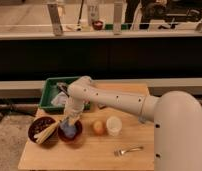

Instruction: Place sponge in paper cup

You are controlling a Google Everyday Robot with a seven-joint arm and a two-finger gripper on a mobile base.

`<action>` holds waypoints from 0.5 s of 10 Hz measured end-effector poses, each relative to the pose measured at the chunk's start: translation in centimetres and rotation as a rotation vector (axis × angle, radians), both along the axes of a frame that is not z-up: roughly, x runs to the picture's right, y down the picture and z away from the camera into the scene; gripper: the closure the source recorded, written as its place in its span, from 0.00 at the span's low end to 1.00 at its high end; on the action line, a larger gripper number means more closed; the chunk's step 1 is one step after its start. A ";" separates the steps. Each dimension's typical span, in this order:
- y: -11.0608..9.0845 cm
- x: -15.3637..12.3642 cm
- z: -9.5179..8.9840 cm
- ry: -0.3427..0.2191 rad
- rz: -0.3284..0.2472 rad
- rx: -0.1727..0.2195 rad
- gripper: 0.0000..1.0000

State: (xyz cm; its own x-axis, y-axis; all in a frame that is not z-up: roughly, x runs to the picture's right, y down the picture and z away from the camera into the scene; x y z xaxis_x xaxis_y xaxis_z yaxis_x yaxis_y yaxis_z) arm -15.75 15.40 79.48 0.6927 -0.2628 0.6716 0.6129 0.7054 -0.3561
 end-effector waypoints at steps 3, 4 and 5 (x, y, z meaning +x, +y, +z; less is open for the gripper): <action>-0.8 0.6 -0.7 -0.012 0.021 0.013 0.64; -1.3 0.6 -1.2 -0.018 0.022 0.019 0.64; -2.0 0.7 -2.0 -0.027 0.022 0.031 0.64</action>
